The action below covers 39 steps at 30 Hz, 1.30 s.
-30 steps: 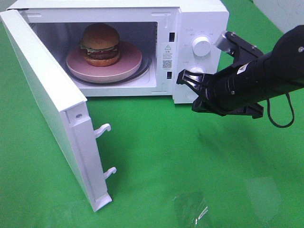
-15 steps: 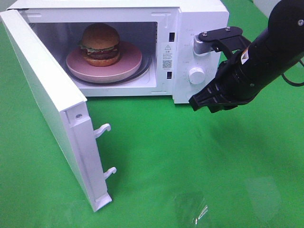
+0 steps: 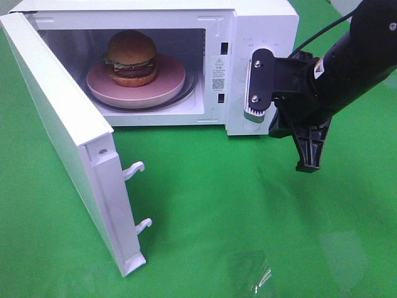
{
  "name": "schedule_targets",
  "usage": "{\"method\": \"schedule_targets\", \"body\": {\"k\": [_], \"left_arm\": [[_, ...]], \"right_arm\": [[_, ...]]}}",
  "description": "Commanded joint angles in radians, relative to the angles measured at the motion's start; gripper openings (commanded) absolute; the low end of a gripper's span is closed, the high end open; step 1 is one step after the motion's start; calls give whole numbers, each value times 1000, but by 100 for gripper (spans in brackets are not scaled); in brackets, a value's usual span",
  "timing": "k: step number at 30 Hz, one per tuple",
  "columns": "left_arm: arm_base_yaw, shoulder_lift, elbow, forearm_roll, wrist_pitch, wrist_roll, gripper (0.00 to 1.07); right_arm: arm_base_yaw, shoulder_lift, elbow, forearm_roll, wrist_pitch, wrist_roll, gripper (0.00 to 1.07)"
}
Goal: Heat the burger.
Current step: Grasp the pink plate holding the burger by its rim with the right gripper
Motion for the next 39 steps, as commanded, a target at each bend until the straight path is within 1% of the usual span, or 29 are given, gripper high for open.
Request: {"method": "schedule_targets", "body": {"k": [1, 3, 7, 11, 15, 16, 17, 18, 19, 20, 21, 22, 23, 24, 25, 26, 27, 28, 29, 31, 32, 35, 36, 37, 38, 39], "left_arm": [[5, -17, 3, -6, -14, 1, 100], [5, -17, 3, -6, -14, 1, 100], [5, -17, 3, -6, -14, 1, 100], [5, -17, 3, -6, -14, 1, 100], [5, -17, 3, -6, -14, 1, 100], [5, -17, 3, -6, -14, 1, 100], [5, -17, 3, -6, -14, 1, 100], [5, -17, 3, -6, -14, 1, 100], [5, -17, 3, -6, -14, 1, 100], [5, -17, 3, -6, -14, 1, 100], [5, -17, 3, -6, -14, 1, 100], [5, -17, 3, -6, -14, 1, 100], [5, -17, 3, -6, -14, 1, 100], [5, -17, 3, -6, -14, 1, 100], [5, -17, 3, -6, -14, 1, 100], [5, -17, 3, -6, -14, 1, 100], [5, -17, 3, -6, -14, 1, 100], [5, -17, 3, -6, -14, 1, 100], [5, -17, 3, -6, -14, 1, 100], [5, -17, 3, -6, -14, 1, 100], [5, -17, 3, -6, -14, 1, 100], [5, -17, 3, -6, -14, 1, 100], [5, -17, 3, -6, -14, 1, 100], [5, -17, 3, -6, -14, 1, 100], [5, -17, 3, -6, -14, 1, 100], [5, -17, 3, -6, -14, 1, 100]], "right_arm": [[-2, -9, -7, -2, -32, -88, 5], [-2, -9, -7, 1, -92, -181, 5], [-2, -9, -7, 1, -133, -241, 5], [-2, -9, -7, 1, -133, -292, 6], [-2, -9, -7, 1, -132, -329, 9], [-1, -9, -7, 1, -135, -330, 14], [-1, -9, -7, 1, -135, -330, 14], [-1, -9, -7, 1, -136, -326, 18], [-1, -9, -7, 1, -137, -320, 29], [-1, -9, -7, 1, -137, -320, 29], [-1, -9, -7, 1, -138, -312, 43], [-1, -9, -7, 1, -138, -312, 43], [1, -9, -7, 1, -138, -301, 60], [1, -9, -7, 1, -138, -301, 60], [1, -9, -7, 1, -138, -282, 76], [1, -9, -7, 1, -138, -282, 76], [1, -9, -7, 1, -140, -255, 88], [1, -9, -7, 1, -140, -255, 88], [13, -9, -9, -5, -140, -242, 94], [28, -9, -16, -29, -138, -222, 95], [51, -9, -24, -72, -139, -189, 94], [63, -9, -26, -99, -141, -166, 94], [85, -8, -30, -145, -161, -122, 93], [85, -8, -30, -145, -161, -122, 93], [101, 0, -45, -193, -165, -77, 92], [101, 0, -45, -193, -165, -77, 92]]}}
